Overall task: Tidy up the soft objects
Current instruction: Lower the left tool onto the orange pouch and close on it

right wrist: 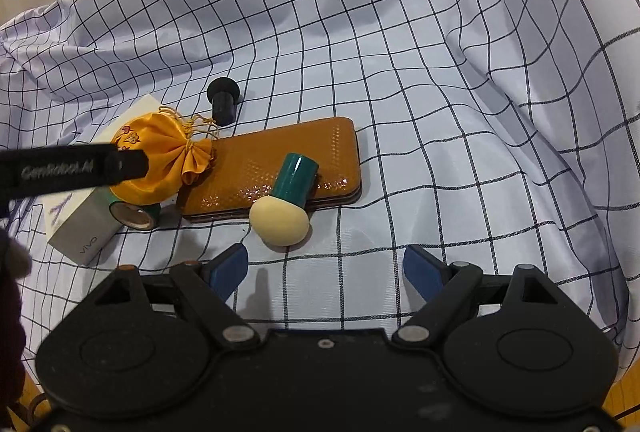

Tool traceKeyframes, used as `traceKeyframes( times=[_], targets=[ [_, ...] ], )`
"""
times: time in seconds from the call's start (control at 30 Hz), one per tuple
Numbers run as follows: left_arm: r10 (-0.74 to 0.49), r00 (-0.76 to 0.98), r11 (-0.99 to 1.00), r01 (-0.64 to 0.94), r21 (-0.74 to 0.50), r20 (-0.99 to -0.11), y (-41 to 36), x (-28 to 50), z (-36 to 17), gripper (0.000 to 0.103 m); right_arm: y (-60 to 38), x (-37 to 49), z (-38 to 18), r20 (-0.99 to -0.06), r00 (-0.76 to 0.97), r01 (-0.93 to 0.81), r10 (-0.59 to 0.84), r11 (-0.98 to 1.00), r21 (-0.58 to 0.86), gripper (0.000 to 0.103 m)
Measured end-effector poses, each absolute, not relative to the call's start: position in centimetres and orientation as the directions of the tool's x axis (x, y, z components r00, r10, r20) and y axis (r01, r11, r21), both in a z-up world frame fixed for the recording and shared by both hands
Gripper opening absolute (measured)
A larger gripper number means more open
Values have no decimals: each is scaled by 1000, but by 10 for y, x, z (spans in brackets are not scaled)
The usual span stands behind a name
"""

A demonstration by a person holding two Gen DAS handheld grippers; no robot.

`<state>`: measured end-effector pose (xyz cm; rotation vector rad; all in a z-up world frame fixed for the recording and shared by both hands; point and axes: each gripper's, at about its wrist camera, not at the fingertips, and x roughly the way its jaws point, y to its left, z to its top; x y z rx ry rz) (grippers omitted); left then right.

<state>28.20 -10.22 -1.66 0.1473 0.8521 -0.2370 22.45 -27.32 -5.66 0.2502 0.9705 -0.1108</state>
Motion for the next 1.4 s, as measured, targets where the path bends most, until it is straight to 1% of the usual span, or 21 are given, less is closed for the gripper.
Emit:
traceKeyframes(
  times=[0.4,0.87,0.97,1.03,1.1,1.2,1.3,1.4],
  targets=[
    [-137,622,967,252,32,-771,-114,298,-28,78,-278,224,-60,-829,558,219,18,961,168,85],
    [-140,623,968,249,25,-770,-119,305,-29,77,-279,223,-63,-831,555,221,21,960,172,85],
    [-147,620,967,254,20,-771,-120,305,-30,74,-279,223,-63,-832,555,222,23,959,174,85],
    [-150,615,967,256,16,-774,-121,306,-31,67,-279,223,-63,-832,555,221,23,959,175,85],
    [-151,610,967,254,12,-778,-121,306,-31,66,-279,223,-62,-832,555,221,23,960,174,85],
    [-143,617,969,248,18,-774,-121,305,-31,61,-279,223,-62,-832,555,223,22,959,175,85],
    [-148,616,969,248,11,-774,-121,305,-31,60,-279,222,-62,-832,554,225,21,959,174,85],
    [-153,619,969,248,7,-770,-120,305,-29,57,-279,222,-61,-832,554,225,21,959,174,85]
  ],
)
